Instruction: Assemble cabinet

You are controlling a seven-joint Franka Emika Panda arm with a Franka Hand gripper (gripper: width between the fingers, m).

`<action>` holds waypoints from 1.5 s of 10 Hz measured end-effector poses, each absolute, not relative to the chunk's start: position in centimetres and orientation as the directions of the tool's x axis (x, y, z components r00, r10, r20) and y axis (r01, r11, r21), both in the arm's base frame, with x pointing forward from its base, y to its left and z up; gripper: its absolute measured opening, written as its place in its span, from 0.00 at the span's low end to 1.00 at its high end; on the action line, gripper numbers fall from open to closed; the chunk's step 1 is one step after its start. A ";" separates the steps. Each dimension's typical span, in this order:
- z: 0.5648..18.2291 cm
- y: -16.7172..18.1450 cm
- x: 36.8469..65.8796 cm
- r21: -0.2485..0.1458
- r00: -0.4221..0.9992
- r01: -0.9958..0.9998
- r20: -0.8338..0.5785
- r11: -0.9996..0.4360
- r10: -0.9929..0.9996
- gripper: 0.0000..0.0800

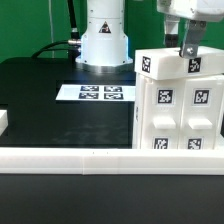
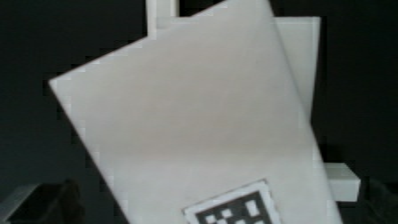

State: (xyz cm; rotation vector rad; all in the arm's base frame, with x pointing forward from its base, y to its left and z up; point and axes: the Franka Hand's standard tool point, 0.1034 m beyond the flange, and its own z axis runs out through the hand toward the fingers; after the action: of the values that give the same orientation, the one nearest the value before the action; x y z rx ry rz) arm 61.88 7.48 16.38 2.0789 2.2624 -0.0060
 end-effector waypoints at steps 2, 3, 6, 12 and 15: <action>16.2 7.3 61.8 0.040 -0.099 0.994 -0.058 0.102 0.993 1.00; 16.0 7.3 61.8 0.036 -0.098 0.994 -0.061 0.101 0.993 0.87; 15.9 7.3 61.8 0.035 -0.099 0.994 -0.062 0.102 0.993 0.70; 15.9 7.2 61.8 0.046 0.080 0.996 -0.054 -0.078 0.995 0.70; 16.0 7.3 61.8 0.058 0.282 0.959 -0.043 -0.279 0.959 0.70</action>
Offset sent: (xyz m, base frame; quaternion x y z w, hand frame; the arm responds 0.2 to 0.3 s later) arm 0.0049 0.0000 -0.0035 0.0129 -0.0121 -0.0009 0.9998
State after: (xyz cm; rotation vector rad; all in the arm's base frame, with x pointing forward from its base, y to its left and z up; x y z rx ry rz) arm 61.82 7.27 15.98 2.4564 1.8408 0.0000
